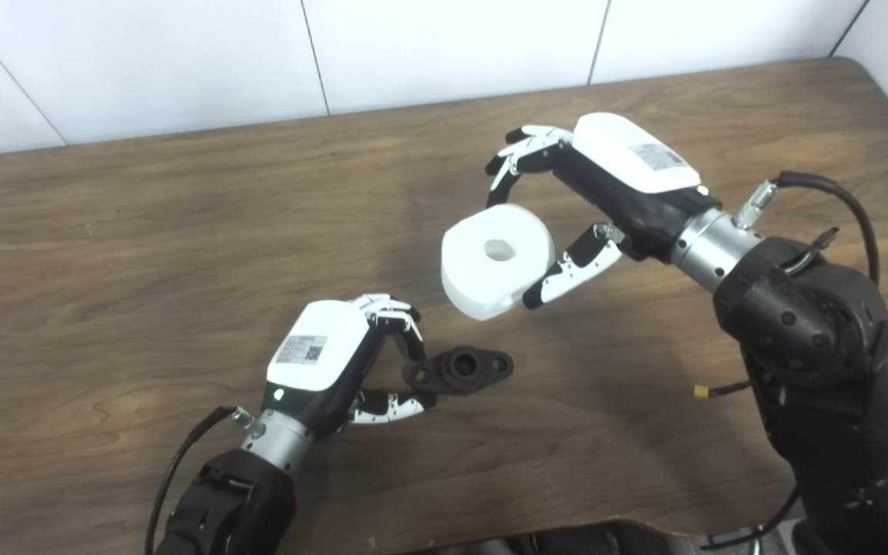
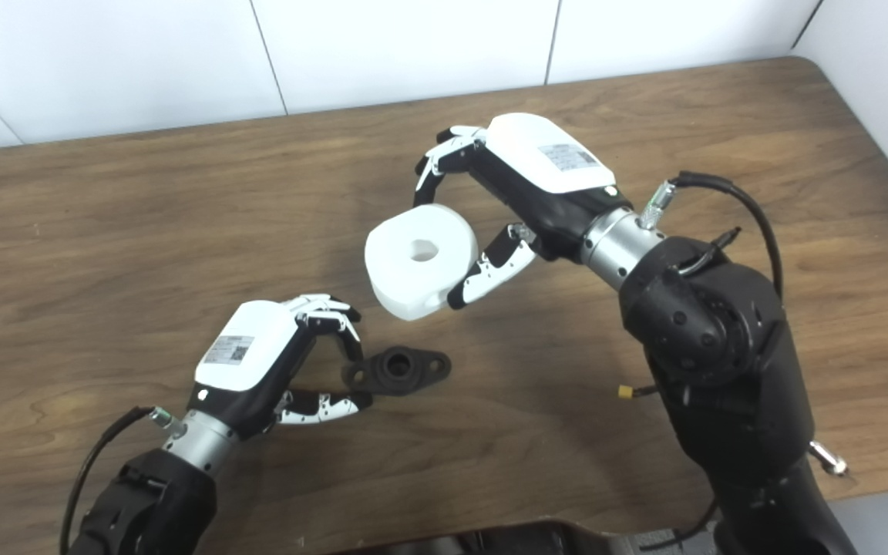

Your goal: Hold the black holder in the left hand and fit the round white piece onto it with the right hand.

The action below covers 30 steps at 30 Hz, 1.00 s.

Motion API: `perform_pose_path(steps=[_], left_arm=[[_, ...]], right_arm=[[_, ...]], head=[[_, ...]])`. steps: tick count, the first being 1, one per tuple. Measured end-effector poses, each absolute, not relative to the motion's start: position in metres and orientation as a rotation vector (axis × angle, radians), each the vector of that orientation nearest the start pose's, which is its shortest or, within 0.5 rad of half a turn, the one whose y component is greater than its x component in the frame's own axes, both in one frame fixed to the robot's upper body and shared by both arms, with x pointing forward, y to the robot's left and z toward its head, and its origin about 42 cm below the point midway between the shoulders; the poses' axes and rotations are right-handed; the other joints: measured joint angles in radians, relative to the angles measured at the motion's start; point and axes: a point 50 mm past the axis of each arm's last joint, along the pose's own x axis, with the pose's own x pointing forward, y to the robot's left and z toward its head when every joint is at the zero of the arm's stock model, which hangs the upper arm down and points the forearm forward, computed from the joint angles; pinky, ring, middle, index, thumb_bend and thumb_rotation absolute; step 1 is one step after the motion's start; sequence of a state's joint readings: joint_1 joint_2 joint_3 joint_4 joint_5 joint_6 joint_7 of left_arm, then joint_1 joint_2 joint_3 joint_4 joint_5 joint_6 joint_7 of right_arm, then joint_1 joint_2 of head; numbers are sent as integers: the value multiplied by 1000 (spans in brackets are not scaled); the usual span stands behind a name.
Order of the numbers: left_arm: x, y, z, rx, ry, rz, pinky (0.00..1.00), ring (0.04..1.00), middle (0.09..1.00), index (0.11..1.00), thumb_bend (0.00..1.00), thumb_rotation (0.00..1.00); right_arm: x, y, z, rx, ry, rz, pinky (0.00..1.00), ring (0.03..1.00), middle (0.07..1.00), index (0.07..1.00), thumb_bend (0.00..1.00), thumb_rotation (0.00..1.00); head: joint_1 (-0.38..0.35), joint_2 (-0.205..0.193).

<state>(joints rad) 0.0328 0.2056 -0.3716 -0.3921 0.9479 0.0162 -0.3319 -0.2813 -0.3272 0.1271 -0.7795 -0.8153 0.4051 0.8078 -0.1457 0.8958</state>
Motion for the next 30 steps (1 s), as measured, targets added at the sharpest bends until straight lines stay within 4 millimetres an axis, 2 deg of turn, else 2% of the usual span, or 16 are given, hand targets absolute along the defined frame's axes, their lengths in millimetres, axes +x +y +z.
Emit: perform_pose_path(steps=[12,30], left_arm=[[242,155,166,1164,-290,-516,834,826,760,486,519,56],[242,154,172,1170,-250,-538,806,855,778,487,518,57]], right_arm=[[257,-209,302,-1138,-288,431,724,913,796,481,524,137],[245,-203,282,-1115,-244,481,746,919,808,481,525,134]], head=[[2,-3],[3,-2]])
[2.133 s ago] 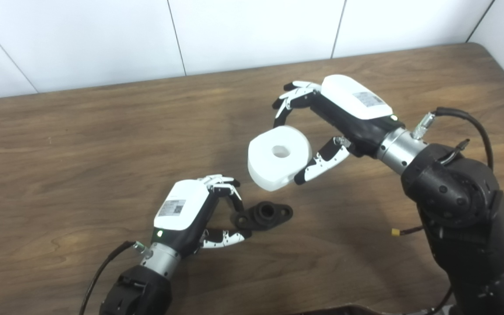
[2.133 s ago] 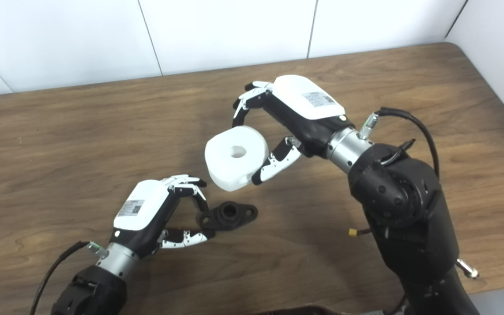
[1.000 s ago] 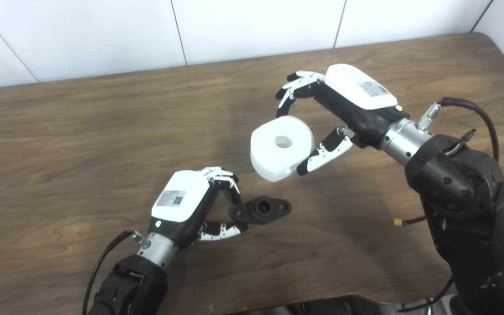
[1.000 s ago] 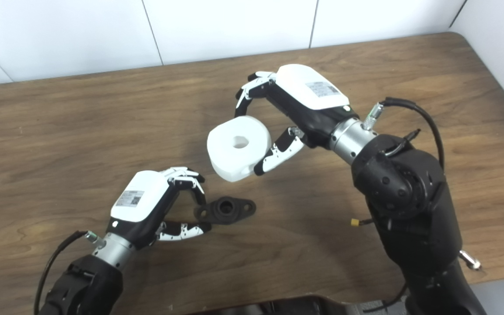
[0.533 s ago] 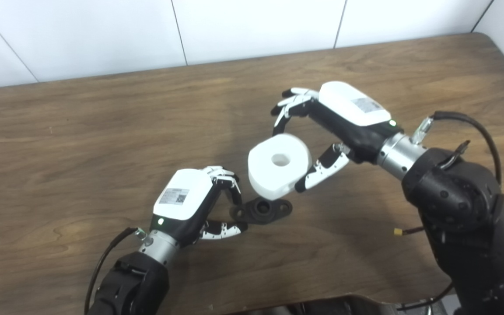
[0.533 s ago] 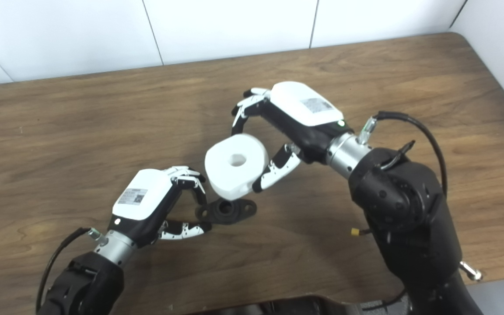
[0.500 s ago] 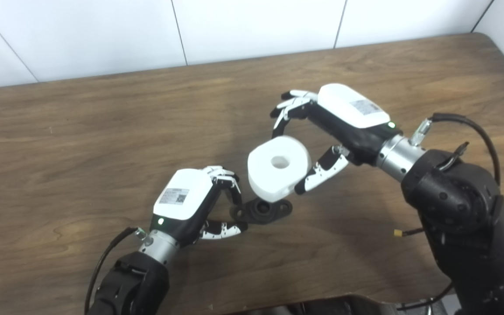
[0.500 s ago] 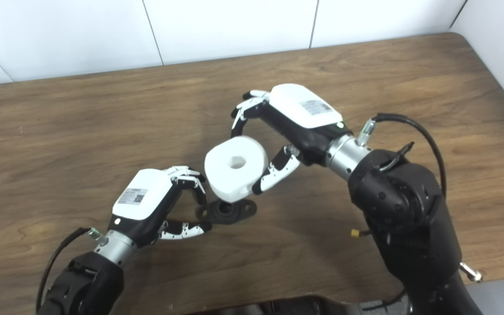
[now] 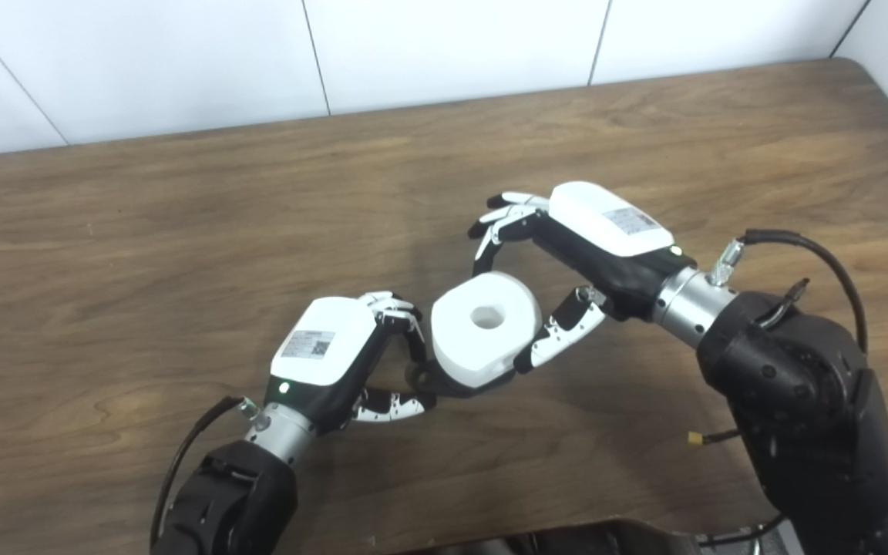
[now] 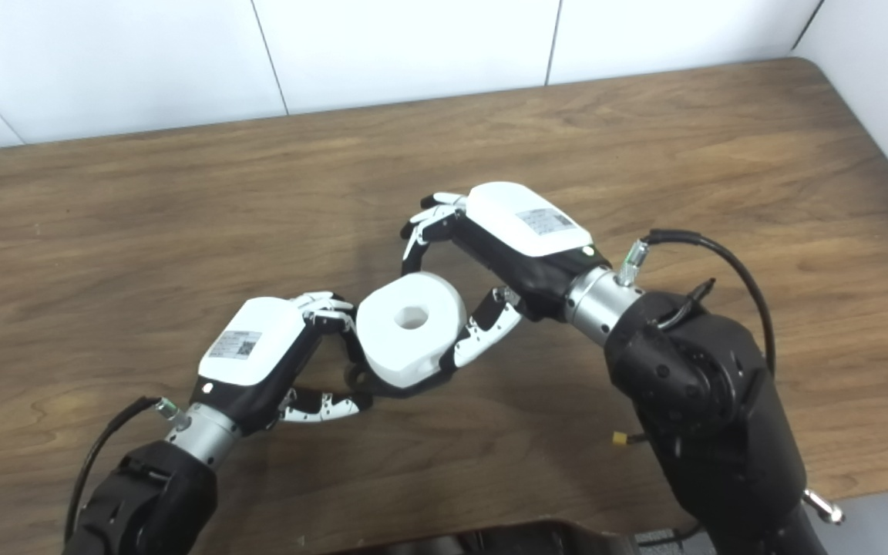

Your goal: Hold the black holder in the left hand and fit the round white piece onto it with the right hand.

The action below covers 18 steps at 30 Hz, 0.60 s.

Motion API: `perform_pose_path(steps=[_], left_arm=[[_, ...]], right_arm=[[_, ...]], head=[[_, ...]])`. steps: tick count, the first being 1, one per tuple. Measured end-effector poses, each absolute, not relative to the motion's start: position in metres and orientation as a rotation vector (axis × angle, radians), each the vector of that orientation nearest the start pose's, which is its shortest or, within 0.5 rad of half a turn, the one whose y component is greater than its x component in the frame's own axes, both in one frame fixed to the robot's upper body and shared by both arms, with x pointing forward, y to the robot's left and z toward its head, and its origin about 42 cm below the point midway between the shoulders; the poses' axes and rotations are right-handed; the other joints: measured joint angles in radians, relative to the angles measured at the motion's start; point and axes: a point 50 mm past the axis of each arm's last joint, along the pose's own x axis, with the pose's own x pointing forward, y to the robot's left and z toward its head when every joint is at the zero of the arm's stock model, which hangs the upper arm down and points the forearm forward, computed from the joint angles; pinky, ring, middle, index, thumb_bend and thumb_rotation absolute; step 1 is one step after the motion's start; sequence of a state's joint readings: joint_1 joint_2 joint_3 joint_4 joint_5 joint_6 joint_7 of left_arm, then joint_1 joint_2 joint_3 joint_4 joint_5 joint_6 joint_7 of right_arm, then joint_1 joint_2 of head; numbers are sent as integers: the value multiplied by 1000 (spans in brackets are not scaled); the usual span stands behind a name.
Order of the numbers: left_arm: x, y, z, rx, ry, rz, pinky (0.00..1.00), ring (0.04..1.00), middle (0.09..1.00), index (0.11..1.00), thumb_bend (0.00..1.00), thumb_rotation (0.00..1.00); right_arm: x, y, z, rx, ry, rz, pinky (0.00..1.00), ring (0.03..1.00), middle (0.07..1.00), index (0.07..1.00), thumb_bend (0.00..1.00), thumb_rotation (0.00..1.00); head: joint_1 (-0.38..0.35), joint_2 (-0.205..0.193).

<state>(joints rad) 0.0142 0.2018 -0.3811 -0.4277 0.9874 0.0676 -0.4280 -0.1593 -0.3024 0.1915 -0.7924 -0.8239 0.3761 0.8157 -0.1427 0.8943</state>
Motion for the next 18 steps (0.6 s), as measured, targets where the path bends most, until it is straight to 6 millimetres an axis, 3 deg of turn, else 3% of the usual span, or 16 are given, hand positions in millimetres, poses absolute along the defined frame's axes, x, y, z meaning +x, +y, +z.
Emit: perform_pose_path(steps=[18], left_arm=[[244,152,174,1164,-219,-546,759,854,780,487,518,58]], right_arm=[[242,-201,279,-1108,-267,487,766,923,810,481,524,133]], head=[[3,2]])
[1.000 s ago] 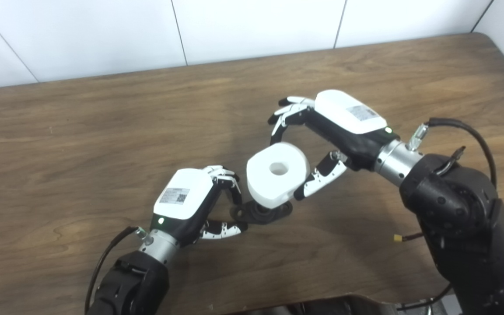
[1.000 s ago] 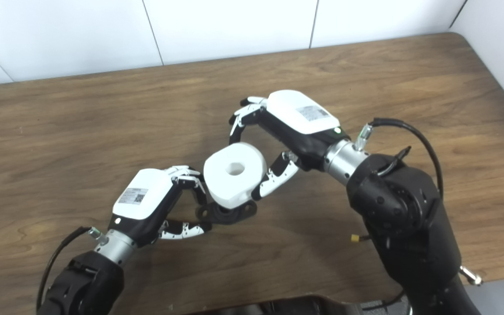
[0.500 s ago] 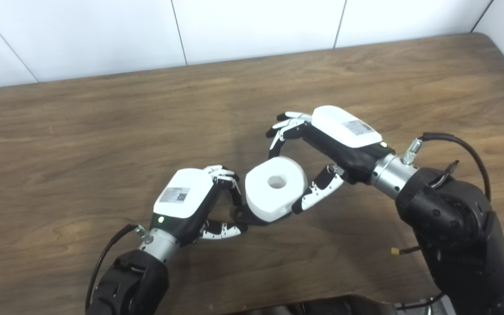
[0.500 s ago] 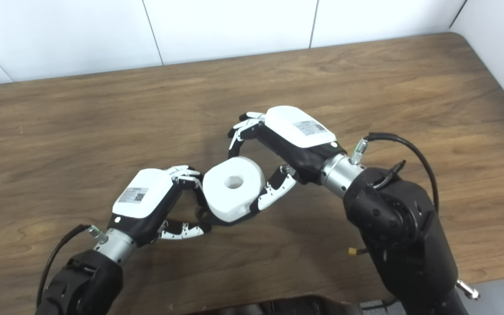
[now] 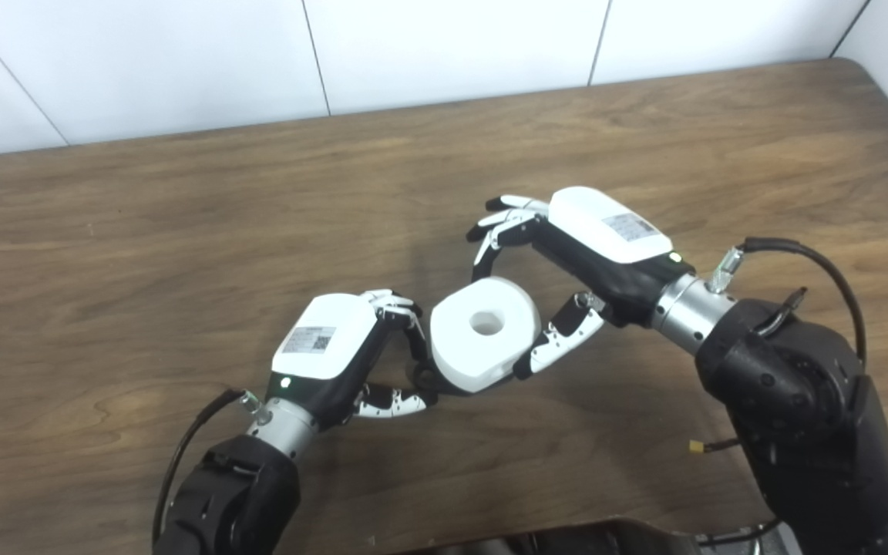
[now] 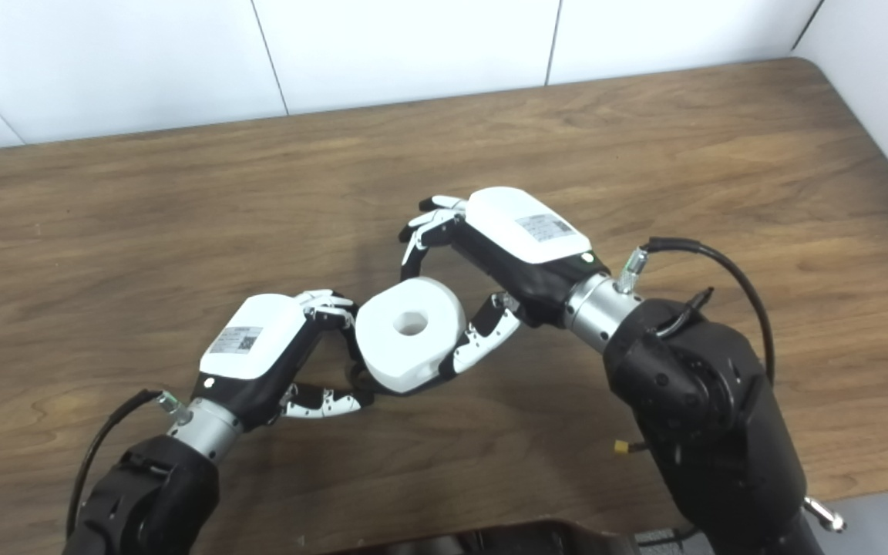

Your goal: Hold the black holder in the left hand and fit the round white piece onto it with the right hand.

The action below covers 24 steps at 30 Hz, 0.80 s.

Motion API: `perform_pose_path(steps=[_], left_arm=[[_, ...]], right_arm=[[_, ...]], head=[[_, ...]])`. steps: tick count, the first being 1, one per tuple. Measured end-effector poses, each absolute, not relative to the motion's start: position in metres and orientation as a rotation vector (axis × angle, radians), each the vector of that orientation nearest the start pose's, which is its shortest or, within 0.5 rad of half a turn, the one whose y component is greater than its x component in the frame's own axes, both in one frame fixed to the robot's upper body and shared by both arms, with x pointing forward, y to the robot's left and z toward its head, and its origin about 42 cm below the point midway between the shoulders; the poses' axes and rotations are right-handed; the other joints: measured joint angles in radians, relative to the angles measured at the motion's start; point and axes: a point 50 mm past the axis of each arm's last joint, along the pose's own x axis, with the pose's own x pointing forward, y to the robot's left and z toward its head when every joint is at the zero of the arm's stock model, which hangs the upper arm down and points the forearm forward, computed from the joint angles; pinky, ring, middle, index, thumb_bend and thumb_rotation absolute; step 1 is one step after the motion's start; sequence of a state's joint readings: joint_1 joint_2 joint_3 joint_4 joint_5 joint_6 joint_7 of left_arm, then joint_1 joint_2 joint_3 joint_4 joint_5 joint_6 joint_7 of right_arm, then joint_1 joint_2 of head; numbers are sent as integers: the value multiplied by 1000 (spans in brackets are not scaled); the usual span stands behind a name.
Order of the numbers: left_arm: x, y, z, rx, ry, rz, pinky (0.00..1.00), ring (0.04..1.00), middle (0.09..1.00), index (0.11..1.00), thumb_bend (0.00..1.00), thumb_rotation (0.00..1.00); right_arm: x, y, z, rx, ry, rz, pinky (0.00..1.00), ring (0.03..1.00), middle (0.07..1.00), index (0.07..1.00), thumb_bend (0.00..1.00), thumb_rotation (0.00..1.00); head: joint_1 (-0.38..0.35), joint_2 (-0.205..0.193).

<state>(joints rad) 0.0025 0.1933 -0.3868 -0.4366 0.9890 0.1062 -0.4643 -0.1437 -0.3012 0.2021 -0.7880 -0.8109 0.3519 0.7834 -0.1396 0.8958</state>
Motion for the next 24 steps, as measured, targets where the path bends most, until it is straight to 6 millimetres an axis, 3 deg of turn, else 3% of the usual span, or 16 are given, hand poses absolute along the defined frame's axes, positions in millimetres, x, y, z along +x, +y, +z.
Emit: perform_pose_path(steps=[24], left_arm=[[244,151,174,1170,-219,-547,771,855,781,487,518,58]], right_arm=[[241,-193,268,-1118,-267,515,777,929,805,481,524,133]], head=[[2,3]])
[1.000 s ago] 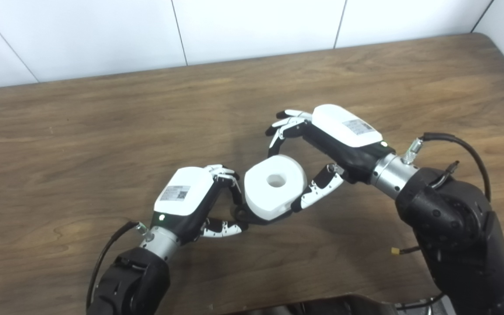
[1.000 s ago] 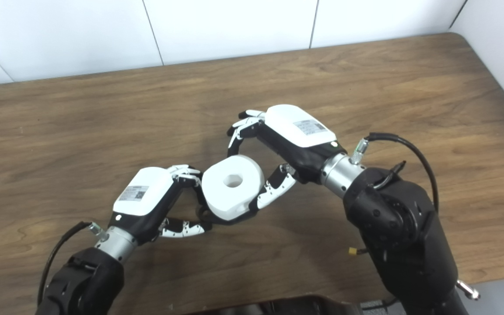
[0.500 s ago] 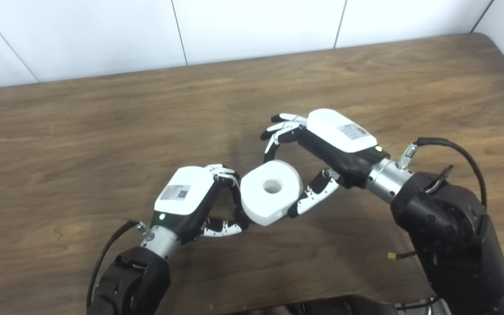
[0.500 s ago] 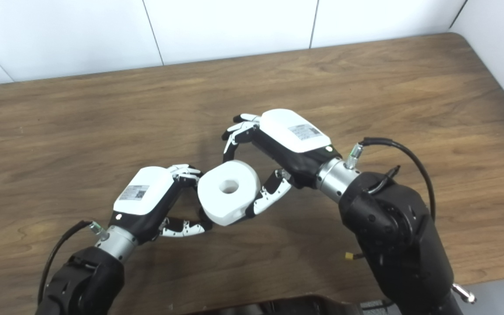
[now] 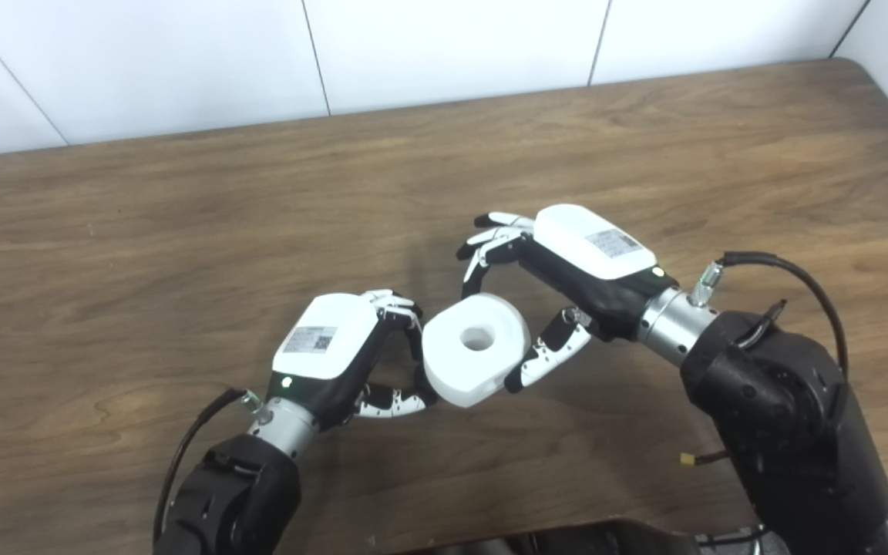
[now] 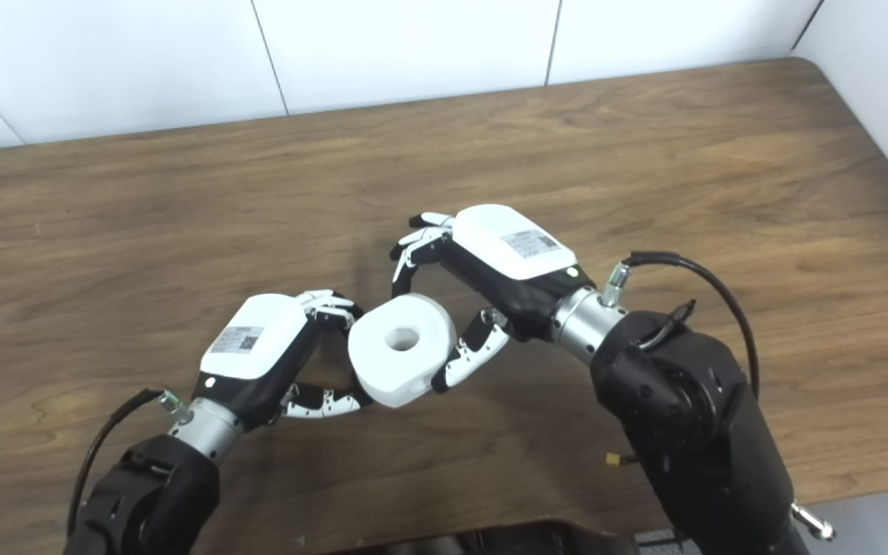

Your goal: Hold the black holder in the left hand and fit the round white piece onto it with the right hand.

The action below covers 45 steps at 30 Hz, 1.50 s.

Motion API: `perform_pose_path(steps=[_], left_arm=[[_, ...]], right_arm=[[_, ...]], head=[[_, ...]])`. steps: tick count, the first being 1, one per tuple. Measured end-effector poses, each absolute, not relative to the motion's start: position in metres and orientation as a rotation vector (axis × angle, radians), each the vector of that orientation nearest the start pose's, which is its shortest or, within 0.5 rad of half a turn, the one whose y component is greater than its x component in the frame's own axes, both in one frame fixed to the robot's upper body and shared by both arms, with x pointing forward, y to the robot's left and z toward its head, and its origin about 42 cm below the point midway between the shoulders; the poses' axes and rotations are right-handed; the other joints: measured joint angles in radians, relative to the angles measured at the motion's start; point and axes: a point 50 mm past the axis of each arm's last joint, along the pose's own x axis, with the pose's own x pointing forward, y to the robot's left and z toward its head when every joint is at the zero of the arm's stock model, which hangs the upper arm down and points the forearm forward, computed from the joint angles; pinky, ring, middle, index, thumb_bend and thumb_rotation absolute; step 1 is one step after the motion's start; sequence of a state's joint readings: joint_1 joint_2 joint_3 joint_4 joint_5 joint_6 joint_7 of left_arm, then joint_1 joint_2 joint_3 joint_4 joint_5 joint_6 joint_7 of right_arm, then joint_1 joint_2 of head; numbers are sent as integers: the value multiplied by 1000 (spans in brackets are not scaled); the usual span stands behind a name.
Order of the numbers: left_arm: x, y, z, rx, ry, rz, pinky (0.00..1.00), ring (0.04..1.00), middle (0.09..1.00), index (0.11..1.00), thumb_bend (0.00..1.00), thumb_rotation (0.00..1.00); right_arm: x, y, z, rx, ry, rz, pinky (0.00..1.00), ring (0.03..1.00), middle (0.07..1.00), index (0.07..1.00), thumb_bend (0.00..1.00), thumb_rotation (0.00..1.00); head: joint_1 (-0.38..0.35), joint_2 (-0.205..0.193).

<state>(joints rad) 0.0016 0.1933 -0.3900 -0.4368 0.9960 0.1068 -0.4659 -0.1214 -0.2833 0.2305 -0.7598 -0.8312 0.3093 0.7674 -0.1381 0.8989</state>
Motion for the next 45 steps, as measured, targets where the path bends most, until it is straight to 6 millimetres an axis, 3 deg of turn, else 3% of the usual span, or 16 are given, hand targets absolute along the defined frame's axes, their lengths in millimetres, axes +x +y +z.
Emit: perform_pose_path(steps=[12,13,15,18,25,36,45], left_arm=[[244,151,175,1170,-220,-547,763,855,782,487,518,58],[244,151,175,1170,-221,-547,763,856,782,487,518,58],[244,151,175,1170,-221,-547,766,856,782,487,518,58],[244,151,175,1169,-221,-547,768,855,782,487,518,58],[244,151,175,1170,-221,-547,764,854,783,487,518,58],[244,151,175,1170,-221,-547,765,855,782,487,517,58],[244,151,174,1165,-220,-549,762,849,774,487,519,57]], right_arm=[[241,-192,267,-1139,-279,501,774,929,812,490,525,147],[241,-192,268,-1141,-279,501,776,928,812,539,719,176],[241,-192,268,-1148,-279,500,799,925,814,600,915,226],[240,-192,269,-1162,-273,502,835,934,826,642,990,259],[238,-192,271,-1182,-267,506,901,959,858,728,1000,291],[238,-194,274,-1184,-261,498,904,967,882,763,1000,312],[239,-196,282,-1206,-256,485,946,1000,962,854,1000,412]], head=[[-3,0],[-3,0],[-3,0],[-2,-2],[-3,-2],[-2,-2],[2,-11]])
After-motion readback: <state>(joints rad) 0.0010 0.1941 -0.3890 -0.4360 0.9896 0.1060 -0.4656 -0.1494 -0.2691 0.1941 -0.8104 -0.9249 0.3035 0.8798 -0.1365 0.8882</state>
